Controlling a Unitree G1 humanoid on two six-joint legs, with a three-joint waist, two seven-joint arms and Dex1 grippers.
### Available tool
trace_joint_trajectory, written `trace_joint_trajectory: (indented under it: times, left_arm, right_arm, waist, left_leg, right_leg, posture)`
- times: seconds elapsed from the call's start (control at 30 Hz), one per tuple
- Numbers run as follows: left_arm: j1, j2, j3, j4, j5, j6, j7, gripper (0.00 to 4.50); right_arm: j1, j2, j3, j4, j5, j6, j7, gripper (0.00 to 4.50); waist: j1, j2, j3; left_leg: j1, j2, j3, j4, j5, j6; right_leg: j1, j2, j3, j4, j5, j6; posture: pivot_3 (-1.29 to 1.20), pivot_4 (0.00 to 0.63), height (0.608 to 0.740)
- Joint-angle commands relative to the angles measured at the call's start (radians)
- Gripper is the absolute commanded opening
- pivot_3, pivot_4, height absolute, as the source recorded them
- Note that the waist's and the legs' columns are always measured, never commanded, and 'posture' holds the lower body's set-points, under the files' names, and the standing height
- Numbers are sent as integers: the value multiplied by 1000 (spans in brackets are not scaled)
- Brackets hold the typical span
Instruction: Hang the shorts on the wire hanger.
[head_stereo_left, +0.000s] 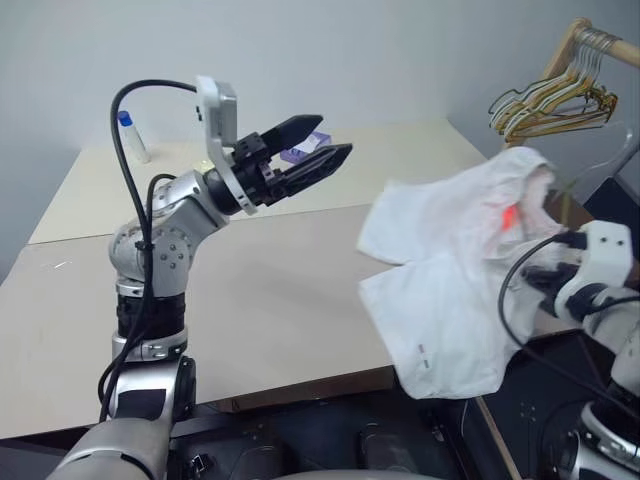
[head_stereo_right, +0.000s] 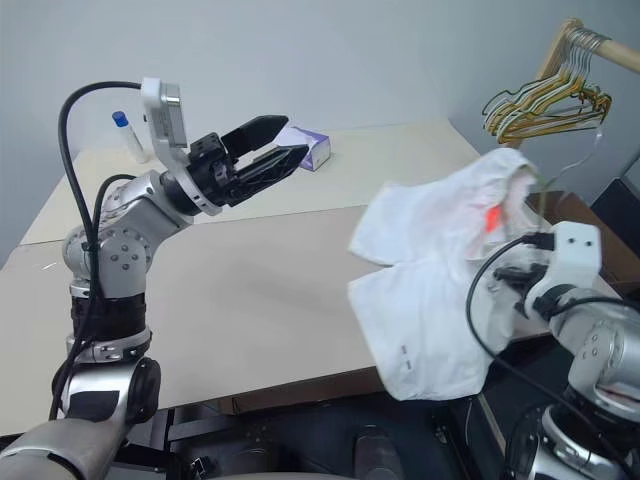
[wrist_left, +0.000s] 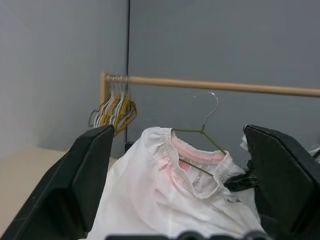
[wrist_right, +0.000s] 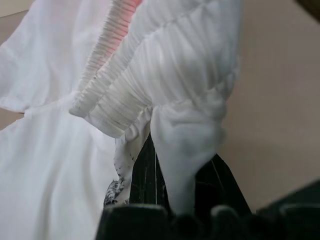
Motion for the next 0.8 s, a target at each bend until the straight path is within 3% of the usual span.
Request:
trace_joint_trajectory:
  times: [0.03,0.37,0.5,0.8]
  left_arm:
    - [-3,3,24,-40,-23,-24,6,4482]
    - [24,16,12,-32,8,-64,-5,4482]
    - [28,21,17,-36,8,-74,-13,4482]
    - [40,36,13,-51,18,-72,-13,4482]
  right_arm:
    - [-80,-28,-75,30,-58,10,-57,0]
    - [-387,-111,-235,357,-217,-116,-261,0]
    - [-442,-158,-221,441,-229,-180,-294,0]
    - [-556,-178,-363,650,-223,-167,-364,0]
  waist:
    - [-1,1,-1]
    - [-22,9,-5]
    - [-29,11,-6]
    - [-34,13,-6]
  left_leg:
    - [0,0,0,0,0,0]
    - [2,-1,1,-1,0,1]
    - [2,-1,1,-1,-1,1]
    - [6,-1,3,-6,-1,1]
  right_leg:
    - [0,0,0,0,0,0]
    - [2,0,2,-1,0,0]
    - [2,0,3,-1,0,1]
    - [3,0,5,-2,0,1]
  posture:
    - [-124,15,740]
    - [-110,15,740]
    - [-102,13,740]
    - [-95,13,740]
